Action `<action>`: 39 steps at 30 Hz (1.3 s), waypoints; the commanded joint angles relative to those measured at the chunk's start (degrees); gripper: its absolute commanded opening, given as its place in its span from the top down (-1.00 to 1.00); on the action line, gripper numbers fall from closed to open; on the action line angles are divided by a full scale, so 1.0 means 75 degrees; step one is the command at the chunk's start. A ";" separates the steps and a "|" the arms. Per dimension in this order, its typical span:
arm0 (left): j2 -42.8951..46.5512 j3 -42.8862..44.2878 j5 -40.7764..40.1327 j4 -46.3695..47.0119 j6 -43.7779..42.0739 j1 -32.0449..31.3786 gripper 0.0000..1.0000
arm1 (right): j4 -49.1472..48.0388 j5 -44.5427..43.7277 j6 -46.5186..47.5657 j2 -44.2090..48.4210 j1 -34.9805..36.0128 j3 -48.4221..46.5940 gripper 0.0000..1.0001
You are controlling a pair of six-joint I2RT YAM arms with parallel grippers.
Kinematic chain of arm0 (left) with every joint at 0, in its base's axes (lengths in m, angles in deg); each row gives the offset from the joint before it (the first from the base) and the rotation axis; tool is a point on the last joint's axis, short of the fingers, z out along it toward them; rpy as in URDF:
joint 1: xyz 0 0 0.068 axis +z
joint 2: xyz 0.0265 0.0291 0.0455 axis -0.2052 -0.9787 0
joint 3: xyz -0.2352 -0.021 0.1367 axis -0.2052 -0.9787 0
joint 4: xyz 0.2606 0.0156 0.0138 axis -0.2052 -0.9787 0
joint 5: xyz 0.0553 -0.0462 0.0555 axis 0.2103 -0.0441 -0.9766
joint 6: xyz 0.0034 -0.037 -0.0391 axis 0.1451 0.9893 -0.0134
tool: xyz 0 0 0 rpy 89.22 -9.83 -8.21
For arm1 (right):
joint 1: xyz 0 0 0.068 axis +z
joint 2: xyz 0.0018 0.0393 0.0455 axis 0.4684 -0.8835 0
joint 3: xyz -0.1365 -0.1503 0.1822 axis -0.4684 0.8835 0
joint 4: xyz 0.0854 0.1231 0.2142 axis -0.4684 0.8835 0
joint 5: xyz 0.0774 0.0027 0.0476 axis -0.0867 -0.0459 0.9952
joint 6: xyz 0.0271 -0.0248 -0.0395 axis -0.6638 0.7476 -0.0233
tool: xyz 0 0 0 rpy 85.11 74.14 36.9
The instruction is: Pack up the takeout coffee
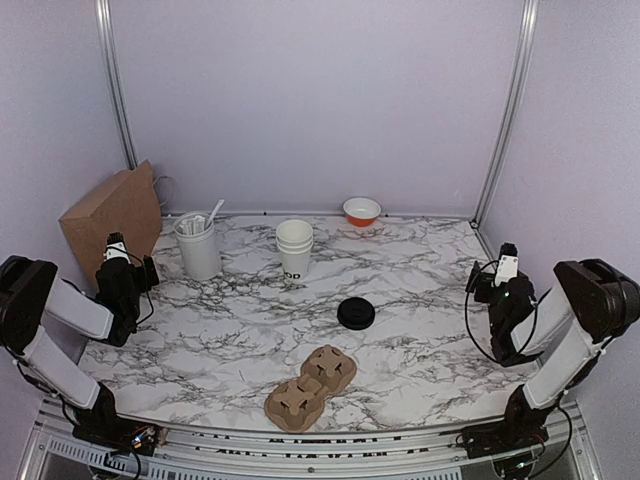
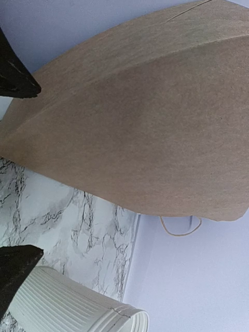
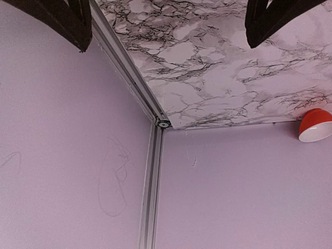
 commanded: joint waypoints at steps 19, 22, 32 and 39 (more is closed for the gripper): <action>0.0711 0.1952 0.0108 -0.3768 0.0393 0.0005 -0.98 | -0.0171 -0.0064 0.0046 -0.0014 -0.0030 -0.0095 -1.00; 0.1395 0.2888 0.1126 -0.5465 0.1127 -0.0037 -0.98 | 0.0295 -0.0022 0.0161 0.0253 0.0039 -0.0252 -1.00; 0.3569 0.4445 0.2436 -0.9245 0.1992 -0.0786 -0.98 | 0.7207 0.0178 -0.0908 0.3267 0.1549 -0.3620 -0.99; 0.3680 0.6270 0.3981 -1.1249 0.1682 -0.0804 -0.99 | 1.0802 0.0311 -0.1697 0.3530 0.2601 -0.6045 -0.99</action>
